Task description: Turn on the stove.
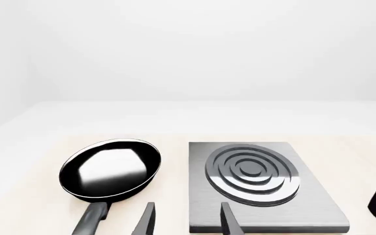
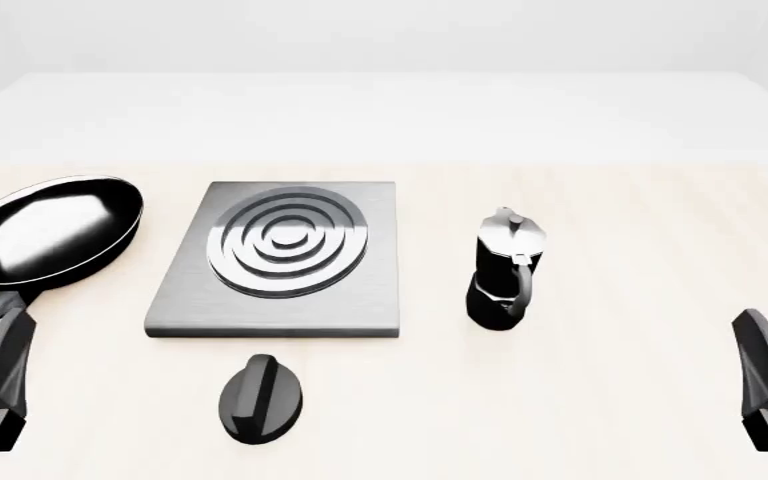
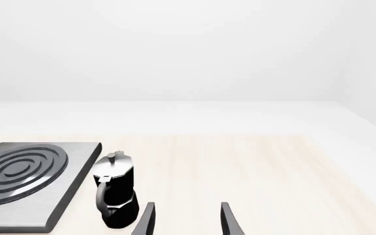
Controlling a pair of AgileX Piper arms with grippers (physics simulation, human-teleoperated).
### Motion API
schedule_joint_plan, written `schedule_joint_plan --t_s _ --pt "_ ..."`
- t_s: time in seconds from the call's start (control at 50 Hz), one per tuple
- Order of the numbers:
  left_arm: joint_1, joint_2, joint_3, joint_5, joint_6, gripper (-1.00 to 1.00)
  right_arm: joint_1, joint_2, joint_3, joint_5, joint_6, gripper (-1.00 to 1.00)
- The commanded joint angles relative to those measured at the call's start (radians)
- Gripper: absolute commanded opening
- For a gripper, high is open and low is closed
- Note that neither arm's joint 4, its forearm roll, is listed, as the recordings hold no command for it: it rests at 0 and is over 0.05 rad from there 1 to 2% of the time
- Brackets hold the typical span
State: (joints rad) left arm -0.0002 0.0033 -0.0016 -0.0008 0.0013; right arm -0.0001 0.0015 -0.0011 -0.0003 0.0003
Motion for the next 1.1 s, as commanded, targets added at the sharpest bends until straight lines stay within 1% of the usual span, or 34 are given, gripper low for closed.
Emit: schedule_joint_plan --t_s 0.02,0.06,0.08,0.12,0.14,0.16,0.2,0.22,0.26,0.3,0.32,0.34,0.36,0.38,0.4,0.42,0.46,0.48,0.5,0.52,0.54,0.62,0.7,0.74,0.78,0.82,0.84,0.88,0.9,0.96,1.0,1.04,1.08,1.1 --pt "0.008 0.022 -0.003 -0.009 0.025 1.00 -0.002 0.006 -0.005 -0.002 0.003 1.00" --pt "0.008 0.015 -0.006 -0.001 0.023 1.00 -0.001 0.007 -0.006 -0.003 0.003 1.00" --pt "0.023 0.028 -0.012 0.003 0.048 1.00 -0.002 0.003 -0.004 -0.005 0.014 1.00" --pt "0.022 0.033 -0.016 0.008 0.060 1.00 -0.004 0.002 -0.004 -0.006 0.017 1.00" --pt "0.018 0.062 -0.015 -0.004 0.074 1.00 -0.004 0.001 -0.002 -0.008 0.017 1.00" --pt "0.026 0.044 -0.019 0.009 0.067 1.00 -0.003 0.000 -0.003 -0.009 0.016 1.00" --pt "0.033 0.098 -0.027 -0.005 0.094 1.00 -0.003 -0.001 -0.002 -0.012 0.019 1.00" --pt "0.030 0.100 -0.032 0.002 0.096 1.00 -0.003 -0.001 -0.002 -0.013 0.020 1.00" --pt "0.026 0.150 -0.040 -0.015 0.113 1.00 -0.003 -0.001 -0.004 -0.013 0.022 1.00" --pt "0.028 0.159 -0.052 -0.010 0.103 1.00 -0.003 -0.001 -0.005 -0.013 0.025 1.00" --pt "0.005 0.184 -0.063 -0.011 0.095 1.00 -0.004 -0.001 -0.004 -0.015 0.026 1.00" --pt "-0.024 0.205 -0.070 -0.009 0.107 1.00 -0.005 -0.001 -0.008 -0.021 0.031 1.00" --pt "-0.024 0.206 -0.070 -0.010 0.107 1.00 -0.005 -0.001 -0.008 -0.021 0.031 1.00" --pt "-0.032 0.268 -0.082 -0.025 0.087 1.00 -0.003 -0.001 -0.007 -0.026 0.033 1.00" --pt "-0.032 0.271 -0.082 -0.028 0.087 1.00 -0.003 -0.001 -0.007 -0.026 0.033 1.00" --pt "-0.049 0.304 -0.085 -0.036 0.107 1.00 -0.002 -0.001 -0.008 -0.027 0.036 1.00" --pt "-0.049 0.312 -0.096 -0.027 0.104 1.00 -0.002 -0.001 -0.007 -0.030 0.038 1.00" --pt "-0.070 0.350 -0.119 -0.019 0.121 1.00 -0.001 -0.001 -0.007 -0.032 0.036 1.00" --pt "-0.070 0.351 -0.119 -0.020 0.121 1.00 -0.001 -0.001 -0.007 -0.032 0.036 1.00" --pt "-0.091 0.367 -0.157 0.008 0.102 1.00 -0.001 -0.001 -0.007 -0.032 0.036 1.00" --pt "-0.091 0.367 -0.157 0.009 0.102 1.00 -0.001 -0.001 -0.007 -0.032 0.036 1.00" --pt "-0.106 0.424 -0.219 0.030 0.095 1.00 0.003 -0.001 -0.008 -0.036 0.036 1.00" --pt "-0.137 0.492 -0.252 0.037 0.078 1.00 0.003 -0.001 -0.007 -0.038 0.036 1.00" --pt "-0.153 0.515 -0.262 0.039 0.095 1.00 0.003 -0.001 -0.005 -0.039 0.036 1.00" --pt "-0.166 0.529 -0.269 0.041 0.093 1.00 0.003 -0.001 -0.005 -0.038 0.036 1.00" --pt "-0.170 0.576 -0.282 0.040 0.096 1.00 0.003 -0.001 -0.006 -0.036 0.036 1.00" --pt "-0.176 0.609 -0.298 0.046 0.076 1.00 0.003 -0.001 -0.005 -0.036 0.036 1.00" --pt "-0.176 0.637 -0.317 0.056 0.080 1.00 0.004 -0.001 -0.006 -0.033 0.034 1.00" --pt "-0.190 0.667 -0.339 0.071 0.054 1.00 0.004 -0.001 -0.006 -0.031 0.032 1.00" --pt "-0.212 0.675 -0.363 0.093 0.082 1.00 0.006 -0.001 -0.004 -0.031 0.032 1.00" --pt "-0.208 0.692 -0.372 0.093 0.094 1.00 0.005 -0.001 -0.005 -0.030 0.032 1.00" --pt "-0.210 0.711 -0.376 0.090 0.086 1.00 0.006 -0.001 -0.003 -0.032 0.031 1.00" --pt "-0.213 0.732 -0.377 0.077 0.099 1.00 0.005 -0.001 -0.005 -0.032 0.031 1.00" --pt "-0.217 0.752 -0.379 0.069 0.090 1.00 0.005 -0.001 -0.004 -0.032 0.030 1.00"
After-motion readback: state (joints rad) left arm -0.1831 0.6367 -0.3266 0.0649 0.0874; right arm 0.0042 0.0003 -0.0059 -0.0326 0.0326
